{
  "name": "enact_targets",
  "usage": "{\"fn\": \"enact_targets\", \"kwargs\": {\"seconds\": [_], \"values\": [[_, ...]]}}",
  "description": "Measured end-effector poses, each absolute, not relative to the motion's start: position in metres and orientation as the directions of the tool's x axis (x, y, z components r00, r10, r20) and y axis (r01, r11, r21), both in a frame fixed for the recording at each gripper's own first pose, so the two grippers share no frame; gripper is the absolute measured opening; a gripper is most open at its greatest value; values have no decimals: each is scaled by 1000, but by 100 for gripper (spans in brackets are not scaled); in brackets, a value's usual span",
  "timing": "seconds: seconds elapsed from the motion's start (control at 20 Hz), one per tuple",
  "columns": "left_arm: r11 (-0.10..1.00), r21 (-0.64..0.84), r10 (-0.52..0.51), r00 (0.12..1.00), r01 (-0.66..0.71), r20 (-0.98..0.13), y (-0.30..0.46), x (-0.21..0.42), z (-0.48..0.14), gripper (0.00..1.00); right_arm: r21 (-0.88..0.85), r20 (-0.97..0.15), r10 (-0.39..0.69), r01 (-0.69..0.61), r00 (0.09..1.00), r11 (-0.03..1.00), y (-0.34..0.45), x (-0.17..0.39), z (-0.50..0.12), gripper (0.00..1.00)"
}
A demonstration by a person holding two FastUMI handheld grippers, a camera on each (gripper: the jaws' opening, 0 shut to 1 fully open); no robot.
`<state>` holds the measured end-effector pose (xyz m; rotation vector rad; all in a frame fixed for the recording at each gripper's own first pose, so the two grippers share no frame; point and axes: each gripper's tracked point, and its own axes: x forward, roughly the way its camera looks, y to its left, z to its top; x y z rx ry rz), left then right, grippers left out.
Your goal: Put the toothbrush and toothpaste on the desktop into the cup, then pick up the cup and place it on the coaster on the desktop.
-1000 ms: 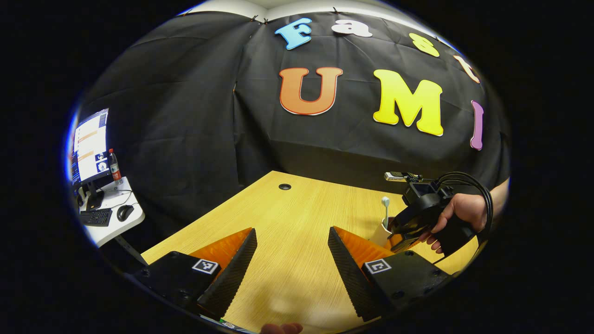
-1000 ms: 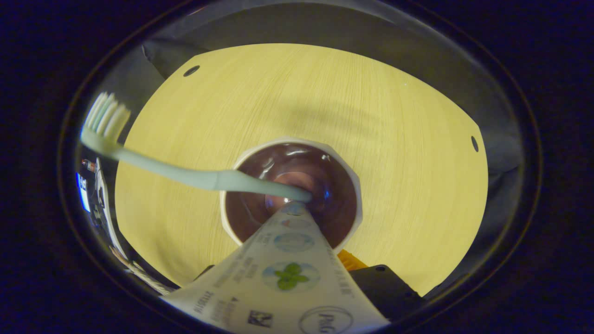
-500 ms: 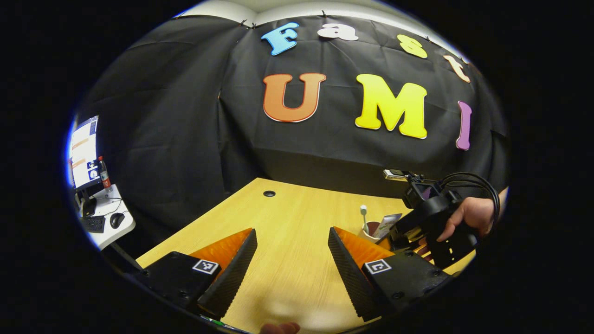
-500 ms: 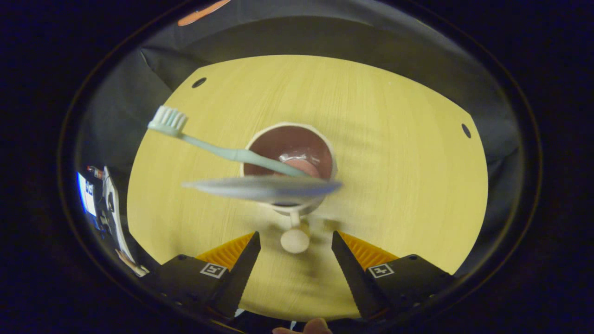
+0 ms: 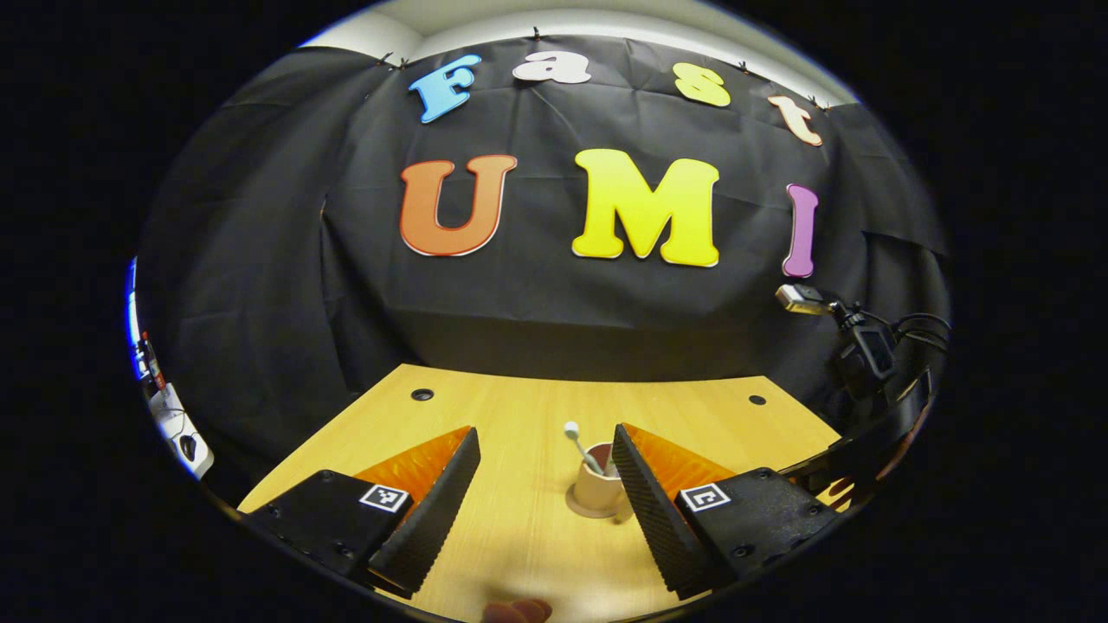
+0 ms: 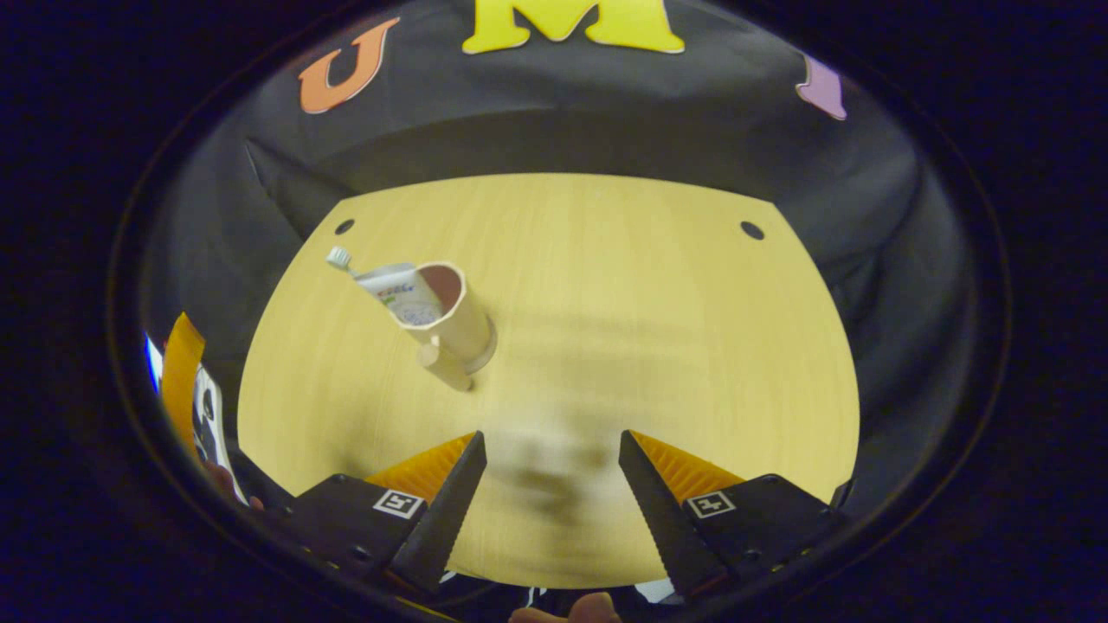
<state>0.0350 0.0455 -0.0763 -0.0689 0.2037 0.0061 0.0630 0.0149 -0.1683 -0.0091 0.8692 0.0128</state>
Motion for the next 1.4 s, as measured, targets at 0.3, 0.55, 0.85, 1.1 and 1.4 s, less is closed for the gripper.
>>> {"fn": "enact_targets", "kwargs": {"seconds": [0.3,0.55,0.85,1.1,1.4], "values": [[997,-72,-46,987,35,-154,8,51,-31,98,-6,-471,-45,48,881,999,-36,68,-77,94],[997,-72,-37,994,30,-101,-3,55,7,100,-21,-235,-70,67,970,998,-55,68,-17,94],[996,-88,-32,996,25,-80,-18,56,21,97,-48,-15,-27,27,1000,998,-40,59,37,94],[995,-95,-16,997,9,-70,-19,63,27,98,-38,-3,-21,21,1000,999,-39,58,41,94],[996,-88,1,998,-6,-60,-20,67,31,98,-46,15,-11,12,1000,999,-33,67,49,94]]}}
